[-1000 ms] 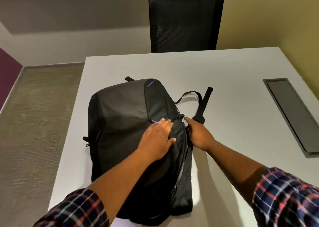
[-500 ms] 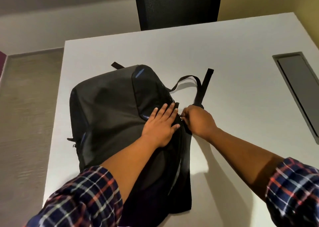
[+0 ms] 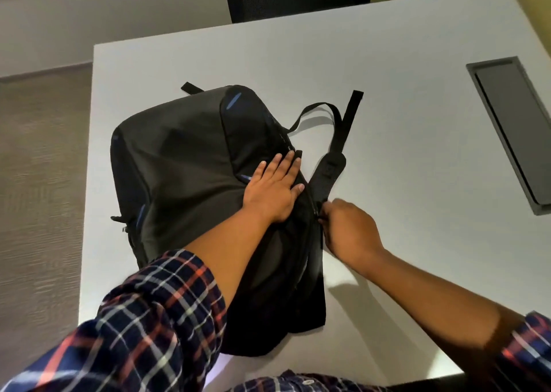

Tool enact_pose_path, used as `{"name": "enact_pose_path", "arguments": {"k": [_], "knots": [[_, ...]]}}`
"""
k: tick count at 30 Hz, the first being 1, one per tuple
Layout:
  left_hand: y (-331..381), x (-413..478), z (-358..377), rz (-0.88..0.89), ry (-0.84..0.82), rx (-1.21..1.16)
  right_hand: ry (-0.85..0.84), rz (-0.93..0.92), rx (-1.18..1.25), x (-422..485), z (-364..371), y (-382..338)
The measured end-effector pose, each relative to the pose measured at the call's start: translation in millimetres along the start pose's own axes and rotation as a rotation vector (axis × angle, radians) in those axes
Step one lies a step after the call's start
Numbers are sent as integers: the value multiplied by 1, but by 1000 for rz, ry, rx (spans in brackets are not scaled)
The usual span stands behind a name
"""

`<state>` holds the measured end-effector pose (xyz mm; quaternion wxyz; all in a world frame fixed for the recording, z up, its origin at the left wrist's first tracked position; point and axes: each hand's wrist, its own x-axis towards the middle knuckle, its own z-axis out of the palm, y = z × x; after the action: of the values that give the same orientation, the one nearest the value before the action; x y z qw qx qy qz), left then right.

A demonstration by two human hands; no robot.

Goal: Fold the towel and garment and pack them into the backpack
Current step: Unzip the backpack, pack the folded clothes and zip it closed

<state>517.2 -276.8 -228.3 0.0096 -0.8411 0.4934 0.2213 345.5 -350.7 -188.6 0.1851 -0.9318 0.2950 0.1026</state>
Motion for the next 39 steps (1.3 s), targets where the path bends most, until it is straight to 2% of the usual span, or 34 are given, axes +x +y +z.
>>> {"name": "enact_pose_path", "arguments": {"k": [4,8,12,14,18,21,24,29,32,35,36,39], "knots": [[3,2,0,-15,-9,20,-17,10,55,-54,6,-8],[4,1,3,-8,-13,27,-141,-80,126,-127,26,-40],[7,-9,-2,32,-25,15,-170,-99,237,-140,40,-45],[9,-35,-10,92,58,-38,-242,-51,370,-138,36,-48],[15,-137,-19,315,361,-229,-203,119,581,-137,37,-58],[16,-214,-1,396,251,-192,-207,178,668,-136,41,-64],[19,-258,20,263,103,-166,-236,134,698,-137,42,-76],[21,-267,31,44,192,-156,-303,-59,748,-145,39,-100],[19,-275,32,-101,218,-279,-229,-263,579,-149,33,-106],[13,-286,37,-237,216,-514,32,-443,286,-144,31,-109],[11,-288,39,-236,227,-571,49,-475,204,-141,35,-110],[9,-295,33,-236,265,-735,-43,-572,-46,-128,46,-114]]}}
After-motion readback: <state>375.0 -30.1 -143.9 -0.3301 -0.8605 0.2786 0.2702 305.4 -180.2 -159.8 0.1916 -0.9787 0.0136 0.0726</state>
